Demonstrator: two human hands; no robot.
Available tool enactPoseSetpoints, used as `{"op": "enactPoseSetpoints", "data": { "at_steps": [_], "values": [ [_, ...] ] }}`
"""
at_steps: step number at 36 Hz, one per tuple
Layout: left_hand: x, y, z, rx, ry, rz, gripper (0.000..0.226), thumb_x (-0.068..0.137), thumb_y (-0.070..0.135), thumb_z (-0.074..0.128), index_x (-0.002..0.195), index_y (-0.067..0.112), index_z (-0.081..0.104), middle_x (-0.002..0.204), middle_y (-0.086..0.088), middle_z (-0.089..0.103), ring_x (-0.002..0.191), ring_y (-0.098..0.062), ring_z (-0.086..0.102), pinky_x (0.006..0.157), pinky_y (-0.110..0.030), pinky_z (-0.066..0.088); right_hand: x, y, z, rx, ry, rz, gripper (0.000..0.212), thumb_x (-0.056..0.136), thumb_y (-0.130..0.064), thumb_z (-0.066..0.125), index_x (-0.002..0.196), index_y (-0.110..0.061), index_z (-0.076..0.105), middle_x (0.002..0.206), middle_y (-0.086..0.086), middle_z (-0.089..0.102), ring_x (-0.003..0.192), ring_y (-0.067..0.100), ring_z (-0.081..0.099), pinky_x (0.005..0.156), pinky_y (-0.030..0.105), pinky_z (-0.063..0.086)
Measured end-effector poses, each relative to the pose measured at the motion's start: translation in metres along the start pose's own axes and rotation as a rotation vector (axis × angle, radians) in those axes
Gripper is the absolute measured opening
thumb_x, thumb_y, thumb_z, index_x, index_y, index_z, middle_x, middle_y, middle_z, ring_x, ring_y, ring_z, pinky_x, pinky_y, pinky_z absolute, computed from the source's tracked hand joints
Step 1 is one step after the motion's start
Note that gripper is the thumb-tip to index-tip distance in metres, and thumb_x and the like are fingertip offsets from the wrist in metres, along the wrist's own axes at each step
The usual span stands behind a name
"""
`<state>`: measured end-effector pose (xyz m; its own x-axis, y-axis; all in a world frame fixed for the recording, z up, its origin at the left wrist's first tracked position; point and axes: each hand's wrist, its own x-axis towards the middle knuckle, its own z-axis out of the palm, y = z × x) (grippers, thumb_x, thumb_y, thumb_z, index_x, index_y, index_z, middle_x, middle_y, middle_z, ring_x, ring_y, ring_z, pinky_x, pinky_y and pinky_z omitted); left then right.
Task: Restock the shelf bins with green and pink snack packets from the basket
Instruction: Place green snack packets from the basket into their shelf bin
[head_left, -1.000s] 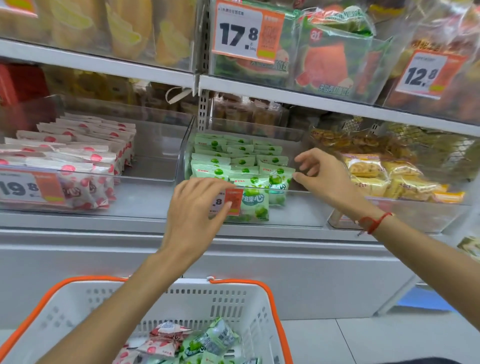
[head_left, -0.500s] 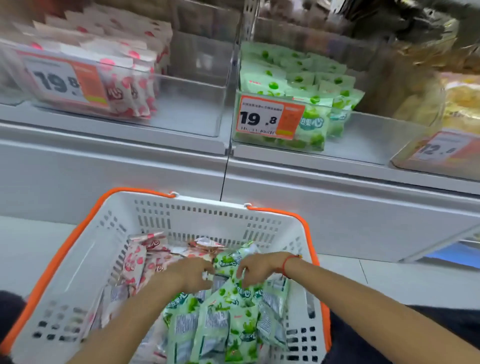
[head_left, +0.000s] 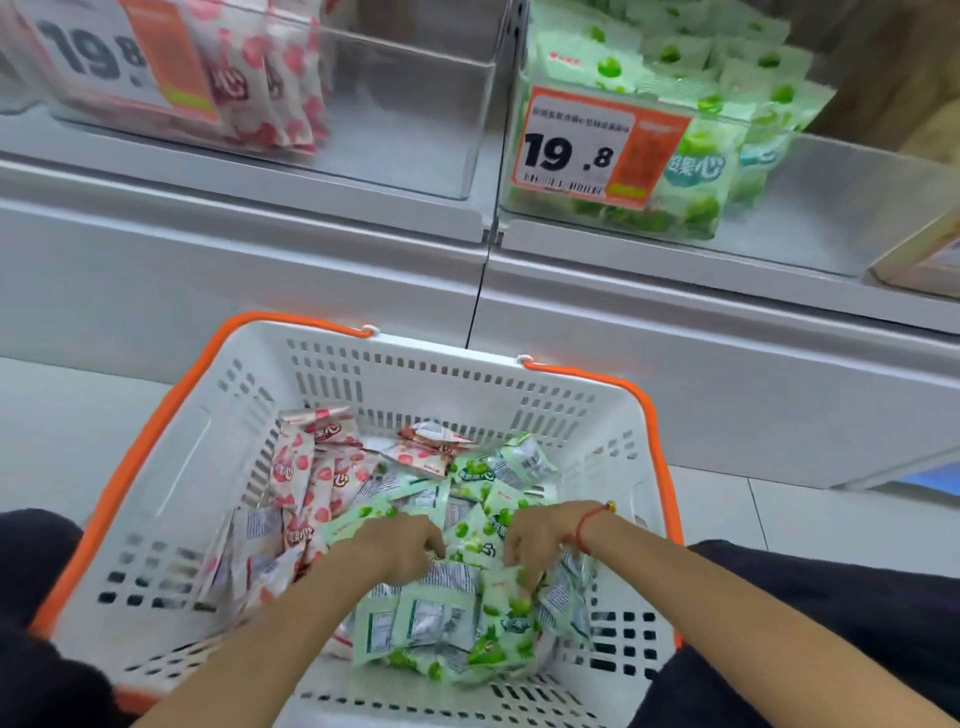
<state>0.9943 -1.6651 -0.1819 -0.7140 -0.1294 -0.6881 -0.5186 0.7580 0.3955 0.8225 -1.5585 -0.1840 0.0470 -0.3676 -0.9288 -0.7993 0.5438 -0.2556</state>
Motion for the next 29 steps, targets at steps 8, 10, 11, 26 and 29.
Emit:
{"op": "enactPoseSetpoints", "data": {
  "at_steps": [8, 10, 11, 26, 29],
  "values": [
    [-0.018, 0.015, -0.063, -0.388, -0.073, 0.131, 0.077, 0.083, 0.048, 0.067, 0.147, 0.023, 0.031, 0.154, 0.005, 0.028, 0.14, -0.015, 0.029, 0.115, -0.033, 0.027, -0.08, -0.004, -0.051, 0.082, 0.199, -0.176, 0.021, 0.09, -0.028, 0.065, 0.069, -0.023, 0.061, 0.039, -0.017, 0.044, 0.043, 0.001, 0.039, 0.055, 0.016, 0.03],
    [-0.025, 0.023, -0.081, -0.513, -0.016, 0.159, 0.089, 0.075, 0.06, 0.068, 0.146, 0.021, 0.033, 0.15, 0.006, 0.035, 0.135, -0.012, 0.039, 0.114, -0.03, 0.031, -0.108, -0.003, -0.071, 0.136, 0.256, -0.258, 0.019, 0.09, -0.024, 0.064, 0.072, -0.027, 0.061, 0.044, -0.022, 0.048, 0.045, -0.005, 0.043, 0.056, 0.012, 0.03],
    [-0.028, 0.027, -0.089, -0.557, 0.022, 0.173, 0.093, 0.069, 0.067, 0.068, 0.144, 0.02, 0.037, 0.147, 0.008, 0.04, 0.131, -0.01, 0.044, 0.112, -0.029, 0.033, -0.123, -0.004, -0.081, 0.172, 0.287, -0.282, 0.019, 0.09, -0.023, 0.065, 0.072, -0.028, 0.062, 0.047, -0.022, 0.049, 0.047, -0.005, 0.044, 0.056, 0.011, 0.032],
    [-0.077, 0.125, -0.196, -0.987, 0.86, 0.528, 0.024, 0.087, 0.028, 0.065, 0.069, 0.013, 0.07, 0.06, 0.005, 0.064, 0.057, -0.003, 0.056, 0.058, -0.019, 0.048, -0.277, -0.015, -0.113, 0.674, 0.9, -0.468, 0.033, 0.084, -0.029, 0.069, 0.114, -0.019, 0.059, 0.118, 0.017, 0.063, 0.097, 0.006, 0.065, 0.079, 0.023, 0.055],
    [-0.075, 0.145, -0.211, -0.945, 1.008, 0.559, 0.07, 0.073, 0.066, 0.067, 0.067, -0.004, 0.061, 0.056, 0.0, 0.043, 0.059, -0.011, 0.04, 0.063, -0.028, 0.038, -0.288, -0.015, -0.106, 0.811, 1.039, -0.473, 0.025, 0.083, -0.029, 0.07, 0.104, -0.021, 0.057, 0.095, -0.002, 0.07, 0.082, -0.003, 0.066, 0.077, 0.021, 0.054]
  ]
}}
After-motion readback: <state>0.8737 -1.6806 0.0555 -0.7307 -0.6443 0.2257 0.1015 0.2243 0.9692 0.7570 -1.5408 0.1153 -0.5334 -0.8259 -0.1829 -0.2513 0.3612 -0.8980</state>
